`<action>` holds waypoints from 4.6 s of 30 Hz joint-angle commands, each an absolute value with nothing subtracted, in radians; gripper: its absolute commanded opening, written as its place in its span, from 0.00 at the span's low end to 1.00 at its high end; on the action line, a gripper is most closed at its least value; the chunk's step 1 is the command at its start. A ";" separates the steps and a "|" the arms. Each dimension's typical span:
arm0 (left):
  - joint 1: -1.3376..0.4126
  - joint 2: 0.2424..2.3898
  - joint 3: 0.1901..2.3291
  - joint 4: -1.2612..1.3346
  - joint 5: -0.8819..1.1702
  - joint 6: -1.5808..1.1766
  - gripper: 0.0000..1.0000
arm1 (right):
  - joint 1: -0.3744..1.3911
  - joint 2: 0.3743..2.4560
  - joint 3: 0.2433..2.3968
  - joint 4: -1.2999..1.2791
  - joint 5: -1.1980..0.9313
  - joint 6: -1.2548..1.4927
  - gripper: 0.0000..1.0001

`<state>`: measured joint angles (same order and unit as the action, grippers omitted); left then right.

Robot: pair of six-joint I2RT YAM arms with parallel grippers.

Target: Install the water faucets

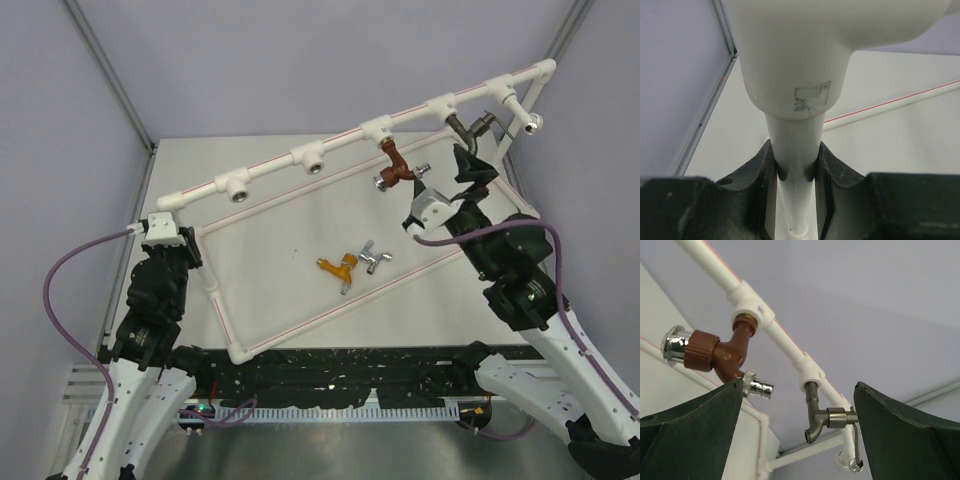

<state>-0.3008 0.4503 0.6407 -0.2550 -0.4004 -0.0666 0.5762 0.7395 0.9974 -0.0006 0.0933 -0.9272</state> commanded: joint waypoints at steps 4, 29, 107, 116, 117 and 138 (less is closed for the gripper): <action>-0.318 0.468 0.643 -0.318 -0.319 -0.037 0.00 | 0.658 0.833 1.038 -0.192 0.139 -1.518 0.95; -0.318 0.457 0.643 -0.318 -0.319 -0.035 0.00 | 0.683 1.015 0.991 0.081 0.213 -1.452 0.38; -0.322 0.492 0.661 -0.341 -0.252 -0.061 0.00 | 0.557 0.443 0.527 0.193 0.135 -0.470 0.95; -0.325 0.491 0.658 -0.337 -0.258 -0.060 0.00 | 0.557 0.644 0.801 -0.008 0.166 -1.148 0.95; -0.325 0.489 0.660 -0.337 -0.259 -0.060 0.00 | 0.560 0.652 0.807 -0.006 0.166 -1.181 0.95; -0.328 0.480 0.657 -0.334 -0.267 -0.057 0.00 | 0.591 0.891 0.936 0.189 0.201 -1.572 1.00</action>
<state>-0.3035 0.4679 0.6529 -0.2653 -0.3897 -0.0704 0.5835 0.8608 0.8780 0.1150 0.1894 -1.4895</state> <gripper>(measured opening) 0.318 0.995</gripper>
